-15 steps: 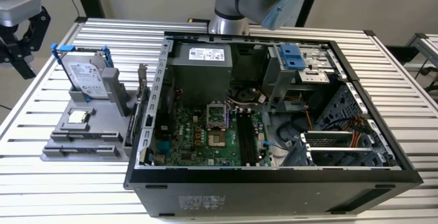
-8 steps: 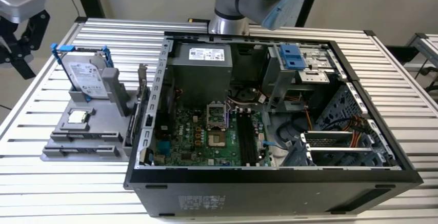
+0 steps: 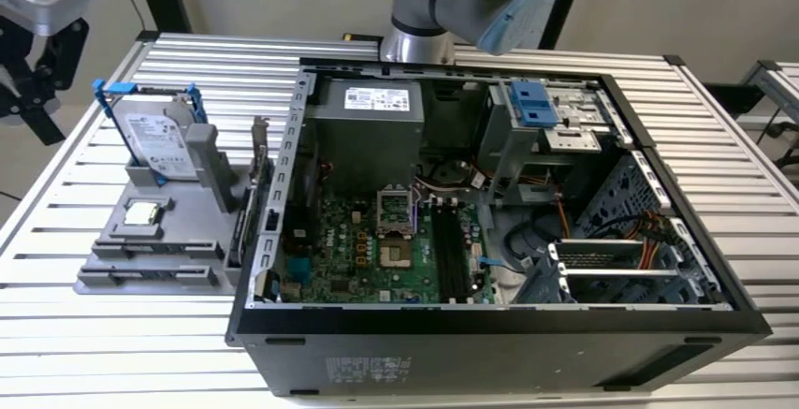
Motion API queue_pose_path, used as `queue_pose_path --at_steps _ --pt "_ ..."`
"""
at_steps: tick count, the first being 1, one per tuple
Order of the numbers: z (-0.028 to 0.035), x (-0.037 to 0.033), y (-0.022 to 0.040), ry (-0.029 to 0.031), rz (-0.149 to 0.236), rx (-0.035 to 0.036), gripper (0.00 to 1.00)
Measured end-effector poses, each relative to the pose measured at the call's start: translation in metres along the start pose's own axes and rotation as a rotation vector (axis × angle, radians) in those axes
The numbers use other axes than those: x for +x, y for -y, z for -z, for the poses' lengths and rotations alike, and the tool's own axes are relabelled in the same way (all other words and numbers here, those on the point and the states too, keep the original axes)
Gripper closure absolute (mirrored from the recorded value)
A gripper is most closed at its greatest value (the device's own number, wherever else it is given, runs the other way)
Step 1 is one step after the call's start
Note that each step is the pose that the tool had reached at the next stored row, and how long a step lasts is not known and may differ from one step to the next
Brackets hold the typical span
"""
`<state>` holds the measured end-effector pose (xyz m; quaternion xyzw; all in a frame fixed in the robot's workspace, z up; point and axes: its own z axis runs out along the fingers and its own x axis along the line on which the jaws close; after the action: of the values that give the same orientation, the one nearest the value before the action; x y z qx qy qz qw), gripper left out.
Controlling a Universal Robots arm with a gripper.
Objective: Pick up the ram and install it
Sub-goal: 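Pick up the ram and move it above insertion slot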
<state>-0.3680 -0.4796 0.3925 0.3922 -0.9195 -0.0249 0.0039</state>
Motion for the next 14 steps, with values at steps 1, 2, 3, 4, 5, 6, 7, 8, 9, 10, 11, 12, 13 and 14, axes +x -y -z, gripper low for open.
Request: queue_pose_path --at_steps 1,2,3,4,5,6,7,8,9,10,11,12,13,14 --pt "0.0000 0.0000 0.0000 -0.0006 0.013 -0.0002 1.00" --pt "0.0000 0.0000 0.0000 -0.0012 0.026 -0.0003 1.00" --pt "0.0000 0.0000 0.0000 -0.0019 0.039 -0.0005 1.00" --pt "0.0000 0.0000 0.0000 -0.0025 0.053 -0.0006 1.00" --pt "0.0000 0.0000 0.0000 -0.0031 0.066 -0.0008 1.00" --pt "0.0000 0.0000 0.0000 -0.0038 0.080 -0.0010 1.00" --pt "0.0000 0.0000 0.0000 -0.0046 0.095 -0.0012 1.00" --pt "0.0000 0.0000 0.0000 -0.0052 0.108 -0.0013 1.00" --pt "0.0000 0.0000 0.0000 -0.0059 0.122 -0.0015 1.00" --pt "0.0000 0.0000 0.0000 -0.0065 0.134 -0.0017 1.00" --pt "0.0000 0.0000 0.0000 -0.0070 0.144 -0.0018 1.00" --pt "0.0000 0.0000 0.0000 -0.0074 0.150 -0.0019 1.00" --pt "0.0000 0.0000 0.0000 -0.0077 0.155 -0.0023 1.00" --pt "0.0000 0.0000 0.0000 -0.0081 0.160 -0.0024 1.00"
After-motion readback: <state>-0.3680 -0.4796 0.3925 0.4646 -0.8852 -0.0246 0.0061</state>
